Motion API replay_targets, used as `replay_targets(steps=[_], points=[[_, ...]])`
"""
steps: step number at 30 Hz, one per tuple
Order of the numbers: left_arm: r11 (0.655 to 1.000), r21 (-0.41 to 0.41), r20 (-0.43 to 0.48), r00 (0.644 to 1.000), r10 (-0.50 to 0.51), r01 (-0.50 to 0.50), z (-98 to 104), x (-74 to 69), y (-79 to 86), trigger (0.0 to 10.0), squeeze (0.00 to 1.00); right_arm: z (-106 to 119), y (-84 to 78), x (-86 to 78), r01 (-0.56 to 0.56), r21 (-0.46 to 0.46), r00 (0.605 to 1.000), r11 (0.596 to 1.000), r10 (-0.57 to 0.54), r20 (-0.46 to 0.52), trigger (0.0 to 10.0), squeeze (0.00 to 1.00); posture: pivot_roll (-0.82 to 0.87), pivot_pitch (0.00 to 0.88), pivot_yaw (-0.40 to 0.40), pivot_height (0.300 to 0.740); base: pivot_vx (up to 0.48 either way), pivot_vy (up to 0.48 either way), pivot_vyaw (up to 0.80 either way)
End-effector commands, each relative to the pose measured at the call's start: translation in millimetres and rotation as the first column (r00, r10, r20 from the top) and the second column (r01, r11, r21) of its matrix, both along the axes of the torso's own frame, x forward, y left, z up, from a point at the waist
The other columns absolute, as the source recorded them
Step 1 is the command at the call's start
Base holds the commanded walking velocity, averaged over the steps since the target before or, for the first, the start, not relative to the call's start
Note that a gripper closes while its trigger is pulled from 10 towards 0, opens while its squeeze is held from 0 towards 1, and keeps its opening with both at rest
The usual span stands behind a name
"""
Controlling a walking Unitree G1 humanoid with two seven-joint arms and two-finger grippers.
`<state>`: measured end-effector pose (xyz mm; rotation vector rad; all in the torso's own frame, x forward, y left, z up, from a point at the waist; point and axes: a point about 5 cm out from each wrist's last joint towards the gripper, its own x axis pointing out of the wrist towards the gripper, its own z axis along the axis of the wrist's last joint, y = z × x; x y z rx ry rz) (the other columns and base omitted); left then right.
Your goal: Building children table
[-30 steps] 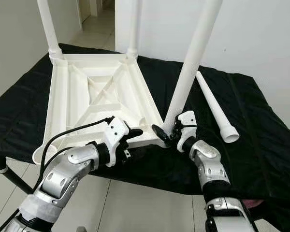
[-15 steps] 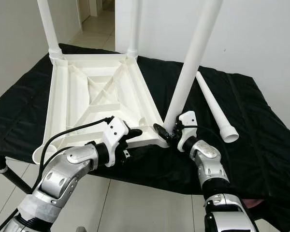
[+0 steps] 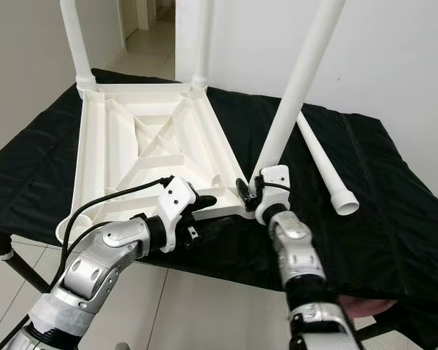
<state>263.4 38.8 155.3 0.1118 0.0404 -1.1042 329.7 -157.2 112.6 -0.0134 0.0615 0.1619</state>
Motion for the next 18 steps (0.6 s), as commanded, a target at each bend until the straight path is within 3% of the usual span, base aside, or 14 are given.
replay_targets(steps=[1,4,9,11,15,18], points=[[1.000,0.010,0.013,1.000,0.024,-0.024,2.7,1.0,-1.3,10.0,0.00,-23.2,-10.1,-8.8,0.107,0.018,0.986,0.994,-0.104,-0.129,10.0,0.00,-0.03,0.000,-0.058,0.740,0.000,0.000,0.00],[1.000,0.009,0.011,1.000,0.021,-0.021,2.4,1.0,-2.3,10.0,0.00,-21.4,-2.4,-20.0,0.251,0.029,0.961,0.968,-0.246,-0.125,10.0,0.00,-0.04,0.000,-0.062,0.740,0.000,0.000,0.00],[1.000,0.009,0.010,1.000,0.020,-0.021,2.2,1.0,-2.6,10.0,0.00,-19.8,-0.3,-25.2,0.307,0.028,0.945,0.951,-0.301,-0.128,10.0,0.00,-0.04,0.000,-0.062,0.740,0.000,0.000,0.00],[1.000,0.006,0.010,1.000,0.015,-0.015,2.7,0.1,-3.6,10.0,0.00,-13.4,12.9,-34.3,0.379,0.071,0.922,0.923,-0.370,-0.115,10.0,0.00,-0.03,0.000,-0.071,0.740,0.000,0.000,0.00],[1.000,0.006,0.009,1.000,0.015,-0.015,2.7,0.1,-3.0,10.0,0.00,-9.9,17.8,-33.7,0.352,0.099,0.935,0.931,-0.344,-0.092,10.0,0.00,-0.03,0.000,-0.071,0.740,0.000,0.000,0.00],[1.000,0.007,0.009,1.000,0.016,-0.016,2.6,-0.2,-2.6,10.0,0.00,0.6,11.5,-30.5,0.337,0.120,0.942,0.934,-0.335,-0.031,10.0,0.00,-0.03,0.000,-0.070,0.740,0.000,0.000,0.00]])
